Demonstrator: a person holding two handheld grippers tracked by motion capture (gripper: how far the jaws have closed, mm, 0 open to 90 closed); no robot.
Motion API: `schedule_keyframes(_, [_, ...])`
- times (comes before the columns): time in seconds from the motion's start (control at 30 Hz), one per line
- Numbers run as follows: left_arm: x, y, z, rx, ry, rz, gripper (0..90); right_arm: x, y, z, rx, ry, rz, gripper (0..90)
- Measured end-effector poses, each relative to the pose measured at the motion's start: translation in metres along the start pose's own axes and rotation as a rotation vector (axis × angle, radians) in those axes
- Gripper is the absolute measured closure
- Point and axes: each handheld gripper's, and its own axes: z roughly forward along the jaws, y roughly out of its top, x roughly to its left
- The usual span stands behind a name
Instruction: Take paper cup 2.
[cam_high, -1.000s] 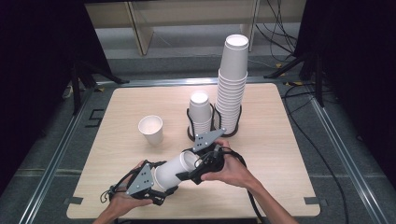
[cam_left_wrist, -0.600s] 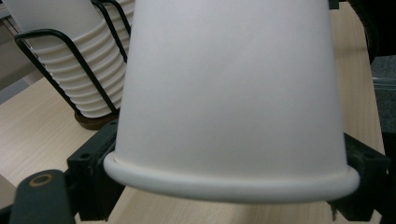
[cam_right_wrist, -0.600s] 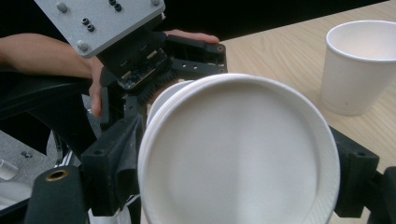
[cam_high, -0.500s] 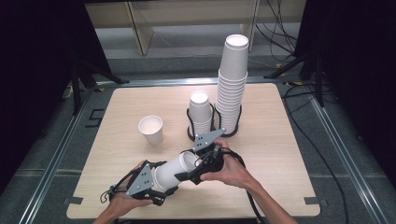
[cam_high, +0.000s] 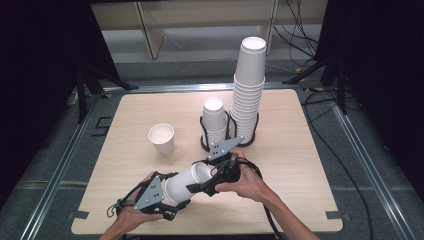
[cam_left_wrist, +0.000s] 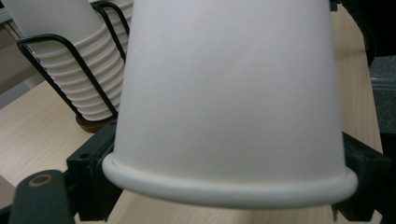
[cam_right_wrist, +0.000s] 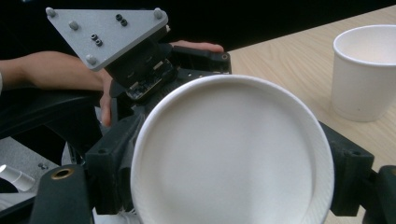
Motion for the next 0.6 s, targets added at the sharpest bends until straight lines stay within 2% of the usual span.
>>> schedule_keyframes(0.13, [0.0005, -0.0002, -0.0007, -0.011, -0.005, -0.003, 12.1, -0.0005, -0.0004, 0.0002, -0.019, 0.001, -0.002, 22.5])
schedule_keyframes(0.17, [0.0005, -0.0004, 0.0001, -0.028, -0.008, -0.013, 12.1, -0.0009, -0.0002, -0.0004, -0.019, 0.005, 0.000, 22.7])
schedule_keyframes(0.27, [0.0019, 0.0002, -0.0015, -0.038, -0.010, -0.016, 10.6, -0.0012, -0.0009, -0.0012, -0.041, 0.012, 0.020, 23.0])
schedule_keyframes(0.33, [0.0018, 0.0002, -0.0022, -0.067, -0.014, -0.048, 8.3, -0.0024, -0.0009, -0.0020, -0.065, 0.023, 0.028, 23.2])
schedule_keyframes(0.37, [0.0021, -0.0002, -0.0015, -0.093, -0.015, -0.056, 7.5, -0.0021, -0.0009, -0.0027, -0.071, 0.034, 0.052, 23.3])
schedule_keyframes(0.47, [0.0030, -0.0003, -0.0031, -0.120, -0.015, -0.063, 6.1, -0.0039, -0.0006, -0.0046, -0.102, 0.040, 0.055, 23.4])
schedule_keyframes(0.5, [0.0032, 0.0004, -0.0050, -0.109, -0.011, -0.064, 5.9, -0.0040, -0.0003, -0.0053, -0.106, 0.040, 0.062, 23.5])
schedule_keyframes(0.57, [0.0036, 0.0002, -0.0041, -0.151, -0.013, -0.084, 5.6, -0.0038, -0.0005, -0.0060, -0.121, 0.052, 0.088, 23.5])
schedule_keyframes(0.6, [0.0036, 0.0006, -0.0062, -0.143, -0.005, -0.087, 5.4, -0.0046, -0.0005, -0.0065, -0.129, 0.051, 0.084, 23.5])
